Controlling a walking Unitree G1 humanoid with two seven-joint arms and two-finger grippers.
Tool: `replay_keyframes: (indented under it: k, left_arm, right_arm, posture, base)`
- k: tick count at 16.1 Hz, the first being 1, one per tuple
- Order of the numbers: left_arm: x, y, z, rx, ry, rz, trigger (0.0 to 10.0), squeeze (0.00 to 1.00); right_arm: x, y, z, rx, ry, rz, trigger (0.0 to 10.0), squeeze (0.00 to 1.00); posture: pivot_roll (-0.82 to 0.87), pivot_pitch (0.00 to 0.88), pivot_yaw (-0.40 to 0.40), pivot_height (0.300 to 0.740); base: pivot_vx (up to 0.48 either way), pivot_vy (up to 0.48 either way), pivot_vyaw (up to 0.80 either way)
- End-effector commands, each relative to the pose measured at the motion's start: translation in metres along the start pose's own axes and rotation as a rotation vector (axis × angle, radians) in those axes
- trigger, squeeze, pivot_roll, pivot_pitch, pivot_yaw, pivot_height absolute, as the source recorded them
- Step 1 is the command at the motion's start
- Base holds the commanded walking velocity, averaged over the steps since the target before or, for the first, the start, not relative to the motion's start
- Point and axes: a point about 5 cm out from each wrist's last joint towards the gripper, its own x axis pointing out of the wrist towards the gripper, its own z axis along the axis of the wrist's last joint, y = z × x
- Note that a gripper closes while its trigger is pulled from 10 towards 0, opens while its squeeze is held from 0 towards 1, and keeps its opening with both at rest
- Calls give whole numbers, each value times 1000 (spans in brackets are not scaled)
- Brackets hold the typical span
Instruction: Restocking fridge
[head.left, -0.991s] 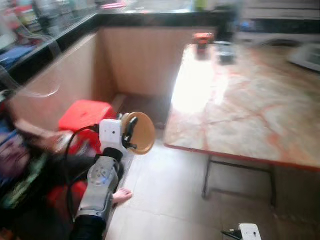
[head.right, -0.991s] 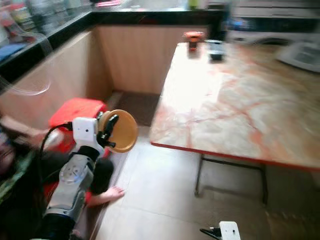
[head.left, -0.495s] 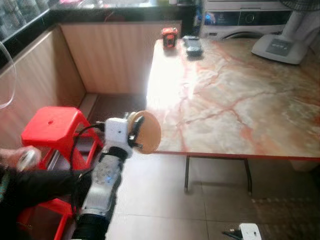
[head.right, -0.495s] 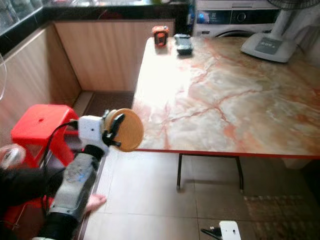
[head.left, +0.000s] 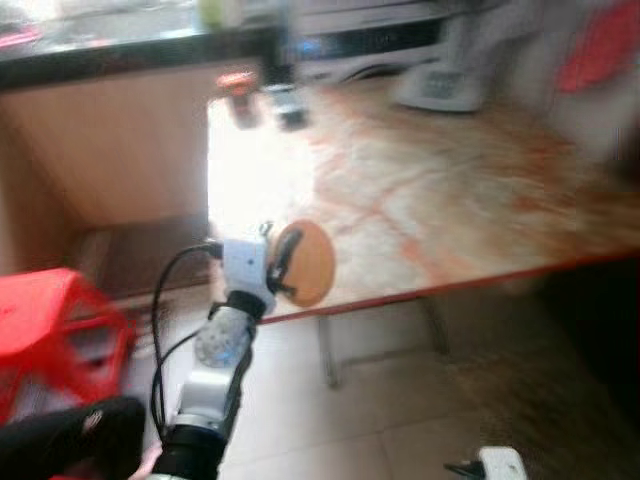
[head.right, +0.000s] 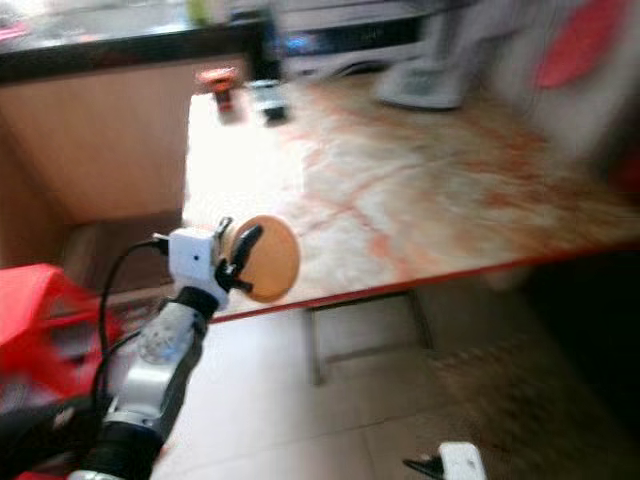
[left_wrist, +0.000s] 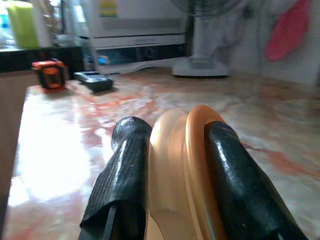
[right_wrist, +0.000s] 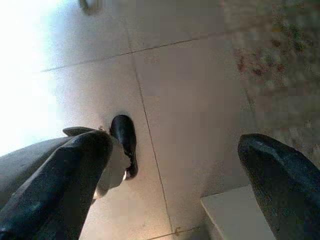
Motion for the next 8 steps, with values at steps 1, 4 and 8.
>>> replay_keyframes:
  k: [1,4,8]
  left_arm:
    - [1,2,3,-3,-16,1,10000,0]
    - [0,1,2,-3,-13,0,10000,0]
    - [0,1,2,-4,-11,-1,10000,0]
  right_arm:
    - [-1,-2,-5,-1,18,-3,10000,0]
    - [-1,-2,-6,-4,20,1,10000,0]
    - [-1,-2,-6,-4,22,2,10000,0]
  posture:
    - [-81,0,74,740]
    - [-80,0,73,740]
    - [-78,0,70,740]
  base:
    - [0,0,-781]
    - [0,0,-777]
    - [0,0,-775]
